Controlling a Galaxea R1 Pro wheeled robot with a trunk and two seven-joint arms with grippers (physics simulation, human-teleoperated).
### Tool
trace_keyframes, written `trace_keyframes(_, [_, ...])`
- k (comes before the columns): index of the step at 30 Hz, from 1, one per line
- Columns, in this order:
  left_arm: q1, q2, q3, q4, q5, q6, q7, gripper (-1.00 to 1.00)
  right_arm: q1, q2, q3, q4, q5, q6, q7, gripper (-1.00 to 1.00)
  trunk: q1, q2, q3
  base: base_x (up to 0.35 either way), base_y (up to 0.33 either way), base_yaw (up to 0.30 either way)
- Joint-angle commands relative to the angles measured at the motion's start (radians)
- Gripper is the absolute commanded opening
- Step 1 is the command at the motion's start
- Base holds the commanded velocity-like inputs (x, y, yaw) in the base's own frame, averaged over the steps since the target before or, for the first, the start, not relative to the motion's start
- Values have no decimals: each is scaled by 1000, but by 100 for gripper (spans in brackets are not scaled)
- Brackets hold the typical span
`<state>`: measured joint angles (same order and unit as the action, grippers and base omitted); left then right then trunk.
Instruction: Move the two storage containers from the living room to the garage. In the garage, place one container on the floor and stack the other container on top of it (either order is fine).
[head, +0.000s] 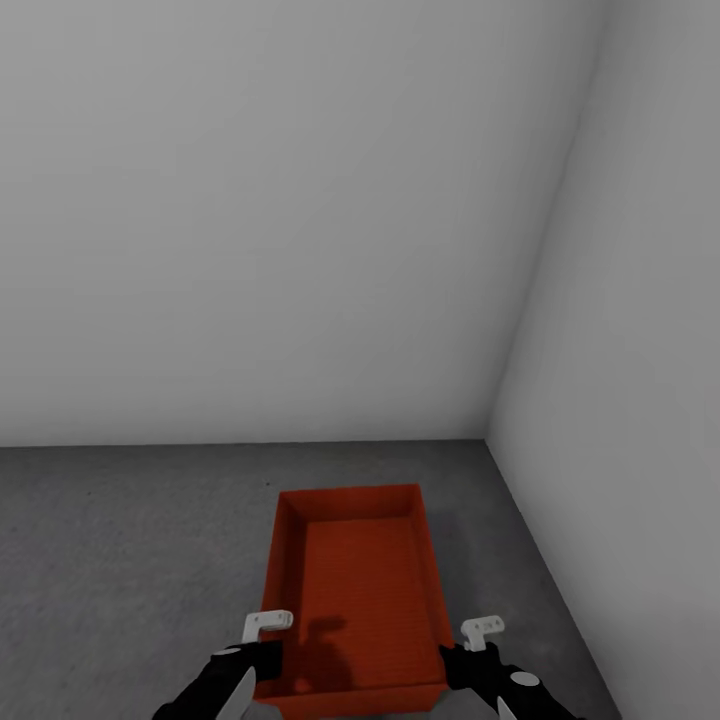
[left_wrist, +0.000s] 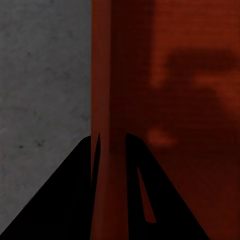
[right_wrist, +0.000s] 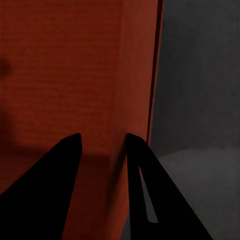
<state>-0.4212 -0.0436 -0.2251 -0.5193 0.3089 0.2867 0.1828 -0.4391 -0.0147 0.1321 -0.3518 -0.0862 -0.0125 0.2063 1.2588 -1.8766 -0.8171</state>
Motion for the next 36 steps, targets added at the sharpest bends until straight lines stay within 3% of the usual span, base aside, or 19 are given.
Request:
trace_keyframes(1, [-1,-5,-1,-8,5,5,4,-100,0,0,1,3,-6,0,6,-100,0,-1,-1,0,0,0])
trace_keyframes(8, [-1,20,-94,-23,107,5,35,-100,0,1,1,3,-6,0,7,-100,0,-1,-1,0,0,0])
trace_keyframes(9, [-1,-122,415,-34,-441,5,-106,-100,0,0,-19,3,-6,0,36,-100,0,-1,-1,0,0,0])
trace_keyframes(36, [-1,-121,415,-34,-441,5,-106,-100,0,1,-19,3,-6,0,36,-100,0,-1,-1,0,0,0])
